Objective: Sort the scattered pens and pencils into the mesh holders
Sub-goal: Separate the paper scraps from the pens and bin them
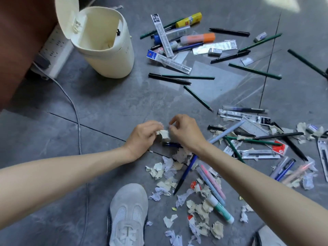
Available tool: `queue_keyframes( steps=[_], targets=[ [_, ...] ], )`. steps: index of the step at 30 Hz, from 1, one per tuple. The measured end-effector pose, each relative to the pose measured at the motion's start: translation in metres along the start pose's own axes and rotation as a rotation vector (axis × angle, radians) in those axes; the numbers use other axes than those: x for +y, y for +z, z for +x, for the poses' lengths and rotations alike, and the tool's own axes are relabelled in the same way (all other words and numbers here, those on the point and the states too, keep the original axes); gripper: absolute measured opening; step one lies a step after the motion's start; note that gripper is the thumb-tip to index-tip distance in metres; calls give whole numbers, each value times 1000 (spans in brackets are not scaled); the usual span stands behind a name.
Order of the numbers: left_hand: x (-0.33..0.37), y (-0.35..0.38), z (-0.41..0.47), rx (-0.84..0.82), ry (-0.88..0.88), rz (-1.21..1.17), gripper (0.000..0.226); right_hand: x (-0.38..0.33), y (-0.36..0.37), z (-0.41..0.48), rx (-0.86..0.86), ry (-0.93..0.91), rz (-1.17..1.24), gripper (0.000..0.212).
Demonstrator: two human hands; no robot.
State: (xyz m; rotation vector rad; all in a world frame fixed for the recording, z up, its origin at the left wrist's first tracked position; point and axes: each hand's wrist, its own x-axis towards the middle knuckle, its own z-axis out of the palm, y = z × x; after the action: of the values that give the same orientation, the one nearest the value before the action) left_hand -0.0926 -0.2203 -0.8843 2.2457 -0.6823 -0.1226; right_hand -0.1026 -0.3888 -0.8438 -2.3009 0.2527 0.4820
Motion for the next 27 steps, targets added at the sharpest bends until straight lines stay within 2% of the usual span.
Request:
queue_keyframes(
  steps=[3, 5, 7, 9, 12, 15, 18, 19, 21, 23, 25, 27],
  targets=[
    [18, -12, 26, 61, -325, -186, 19, -18, -9, 17, 12, 150, 293, 19],
    [27, -20, 42, 68, -447, -281, 18, -35, -16, 26, -64, 242, 573, 22],
    [35, -30, 57, 85, -469, -356, 25, -54, -24, 33, -221, 293, 868, 27],
    [41, -45, 76, 129, -461, -406, 29, -75, -31, 41, -317, 306, 1040, 30],
    [41, -74, 103, 211, -447, -447, 37, -105, -40, 61, -293, 258, 1154, 34],
    [34, -111, 131, 308, -423, -471, 35, -143, -49, 85, -230, 160, 1151, 39],
    [33, -146, 156, 448, -427, -463, 35, -178, -58, 103, -207, 43, 1063, 30],
    [32, -155, 162, 478, -447, -473, 36, -189, -62, 107, -210, 17, 1042, 32],
    [25, -172, 171, 533, -468, -459, 34, -206, -67, 114, -201, -3, 1005, 49],
    [7, -182, 178, 564, -524, -312, 33, -216, -66, 122, -167, -21, 896, 52],
    [-11, -186, 183, 536, -628, -66, 31, -221, -62, 130, -77, -87, 709, 38],
    [-24, -187, 186, 479, -656, 77, 27, -221, -57, 133, 4, -156, 517, 25]
  ],
)
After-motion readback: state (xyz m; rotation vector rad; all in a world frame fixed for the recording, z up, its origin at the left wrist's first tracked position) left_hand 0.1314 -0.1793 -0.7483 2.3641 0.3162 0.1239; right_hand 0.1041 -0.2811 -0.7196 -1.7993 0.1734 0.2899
